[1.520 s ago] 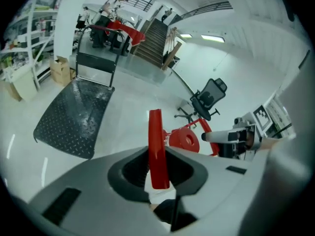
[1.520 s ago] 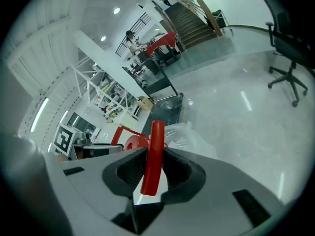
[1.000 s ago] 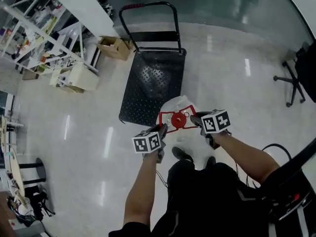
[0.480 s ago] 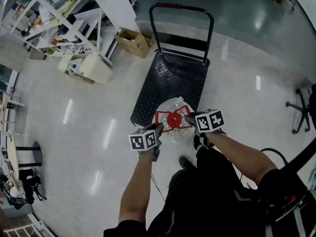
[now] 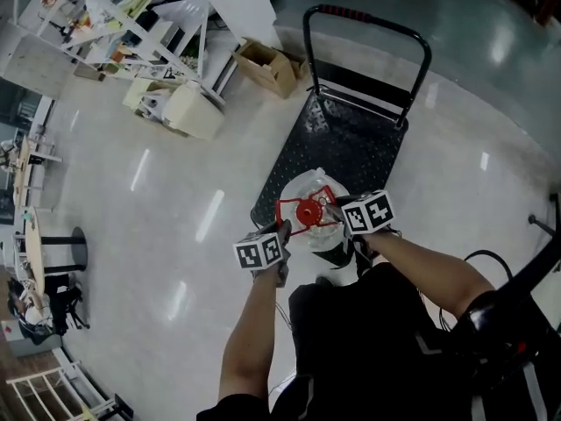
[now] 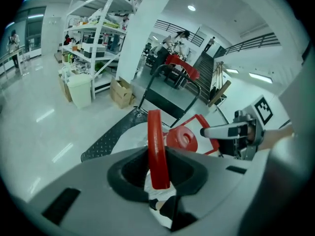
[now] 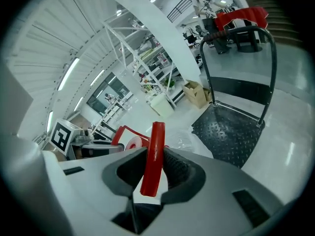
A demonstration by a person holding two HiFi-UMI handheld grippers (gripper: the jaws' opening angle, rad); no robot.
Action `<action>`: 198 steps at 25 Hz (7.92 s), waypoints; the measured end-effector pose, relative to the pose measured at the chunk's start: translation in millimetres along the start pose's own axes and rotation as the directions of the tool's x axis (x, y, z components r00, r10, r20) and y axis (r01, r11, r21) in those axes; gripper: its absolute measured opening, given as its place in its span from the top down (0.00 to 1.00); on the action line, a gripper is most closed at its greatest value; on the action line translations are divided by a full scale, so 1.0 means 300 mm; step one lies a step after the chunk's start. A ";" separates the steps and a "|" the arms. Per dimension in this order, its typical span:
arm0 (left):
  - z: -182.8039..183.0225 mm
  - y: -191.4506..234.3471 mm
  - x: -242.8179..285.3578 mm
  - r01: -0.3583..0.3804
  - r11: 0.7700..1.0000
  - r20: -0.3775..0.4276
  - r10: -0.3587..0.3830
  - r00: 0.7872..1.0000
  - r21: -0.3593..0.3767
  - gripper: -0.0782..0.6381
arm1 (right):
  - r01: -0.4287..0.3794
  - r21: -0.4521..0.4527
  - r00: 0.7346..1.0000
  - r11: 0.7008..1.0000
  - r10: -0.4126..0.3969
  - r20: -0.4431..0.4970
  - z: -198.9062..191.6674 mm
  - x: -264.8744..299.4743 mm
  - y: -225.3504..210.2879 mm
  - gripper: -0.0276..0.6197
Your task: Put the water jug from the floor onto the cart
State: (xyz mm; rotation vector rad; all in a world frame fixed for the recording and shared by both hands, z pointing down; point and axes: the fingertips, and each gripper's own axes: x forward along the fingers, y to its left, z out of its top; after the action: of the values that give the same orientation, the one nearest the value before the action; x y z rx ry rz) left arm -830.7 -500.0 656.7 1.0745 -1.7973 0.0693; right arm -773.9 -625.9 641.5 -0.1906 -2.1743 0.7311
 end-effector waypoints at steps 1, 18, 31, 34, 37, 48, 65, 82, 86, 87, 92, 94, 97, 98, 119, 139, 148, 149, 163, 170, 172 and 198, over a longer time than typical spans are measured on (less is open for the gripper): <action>0.021 0.023 0.014 -0.001 1.000 0.001 0.001 1.000 -0.011 0.79 | 0.003 -0.002 1.000 1.000 -0.003 -0.001 0.026 0.027 -0.004 0.81; 0.108 0.333 0.374 0.115 0.993 -0.062 -0.117 0.991 -0.040 0.79 | 0.152 0.091 0.988 0.984 -0.153 0.002 0.115 0.381 -0.214 0.81; 0.122 0.372 0.361 0.103 0.984 -0.022 -0.100 0.995 0.146 0.63 | 0.230 0.061 0.973 0.971 -0.231 0.012 0.139 0.342 -0.307 0.70; 0.116 0.380 0.297 0.061 0.989 0.002 -0.061 0.998 0.137 0.63 | 0.231 0.039 0.972 0.972 -0.232 0.046 0.173 0.271 -0.299 0.69; 0.125 0.371 0.203 0.010 0.992 0.048 -0.016 0.999 0.125 0.63 | 0.220 0.005 0.972 0.976 -0.220 0.083 0.210 0.181 -0.286 0.69; 0.550 -0.134 -0.227 0.035 0.981 0.541 -0.134 0.830 0.189 0.63 | 0.138 -0.186 0.931 0.973 -0.063 0.359 0.446 -0.313 -0.169 0.70; 0.520 -0.860 -0.516 0.101 0.752 0.444 -0.486 0.753 0.651 0.89 | 0.421 -0.185 0.713 0.888 -0.198 0.672 0.375 -1.040 -0.011 0.95; -0.262 -0.974 -0.899 0.305 0.559 0.218 -0.682 0.698 0.771 0.89 | 0.628 -0.042 0.581 0.777 -0.431 0.690 -0.504 -1.302 0.530 0.95; -0.398 -1.051 -1.009 0.366 0.527 0.202 -0.739 0.642 0.767 0.89 | 0.635 0.005 0.544 0.772 -0.452 0.707 -0.672 -1.405 0.637 0.95; -0.434 -1.072 -1.039 0.373 0.518 0.198 -0.749 0.632 0.770 0.89 | 0.634 0.016 0.536 0.773 -0.454 0.712 -0.713 -1.431 0.661 0.95; -0.675 -1.222 -1.144 0.375 0.469 0.156 -0.766 0.624 0.799 0.89 | 0.623 0.061 0.492 0.780 -0.451 0.745 -0.962 -1.604 0.739 0.95; -0.788 -1.270 -1.181 0.378 0.472 0.147 -0.757 0.637 0.796 0.89 | 0.619 0.056 0.493 0.783 -0.443 0.749 -1.087 -1.655 0.777 0.95; -0.953 -1.344 -1.240 0.376 0.491 0.153 -0.742 0.652 0.786 0.89 | 0.614 0.050 0.494 0.787 -0.433 0.754 -1.293 -1.728 0.830 0.95; -1.004 -1.374 -1.258 0.370 0.499 0.160 -0.738 0.656 0.784 0.89 | 0.612 0.050 0.495 0.789 -0.432 0.754 -1.365 -1.754 0.844 0.95; -1.543 -1.051 -1.800 0.325 0.588 0.247 -0.688 0.682 0.740 0.89 | 0.647 0.022 0.470 0.762 -0.421 0.775 -1.831 -1.755 1.432 0.95; -2.064 -0.484 -2.231 0.422 0.553 0.155 -0.718 0.678 0.719 0.89 | 0.687 0.065 0.489 0.724 -0.526 0.696 -2.372 -1.418 2.168 0.95; -2.543 -0.610 -2.502 0.383 0.551 0.169 -0.705 0.688 0.741 0.89 | 0.655 0.017 0.479 0.755 -0.432 0.764 -2.804 -1.535 2.408 0.95; -2.617 -0.622 -2.541 0.378 0.541 0.162 -0.706 0.689 0.751 0.89 | 0.650 0.017 0.480 0.760 -0.427 0.767 -2.869 -1.545 2.436 0.95; -3.194 -0.546 -3.030 0.290 0.583 0.163 -0.601 0.783 0.759 0.89 | 0.563 0.025 0.512 0.826 -0.373 0.774 -3.394 -1.639 2.760 0.95; -3.354 -0.450 -3.184 0.302 0.539 0.153 -0.643 0.751 0.786 0.89 | 0.570 0.015 0.503 0.821 -0.364 0.784 -3.507 -1.542 2.967 0.95; -3.417 -0.373 -3.231 0.317 0.540 0.152 -0.654 0.741 0.780 0.89 | 0.583 0.002 0.506 0.813 -0.365 0.782 -3.539 -1.487 3.051 0.95; -3.841 0.198 -3.770 0.417 0.485 0.111 -0.744 0.659 0.769 0.89 | 0.688 0.077 0.453 0.722 -0.509 0.732 -4.088 -1.211 3.897 0.95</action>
State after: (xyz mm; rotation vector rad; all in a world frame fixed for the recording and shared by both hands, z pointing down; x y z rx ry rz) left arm 74.6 810.9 386.9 2.4259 -1.6690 0.0761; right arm 256.8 737.9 357.4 0.9014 -2.7852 0.0865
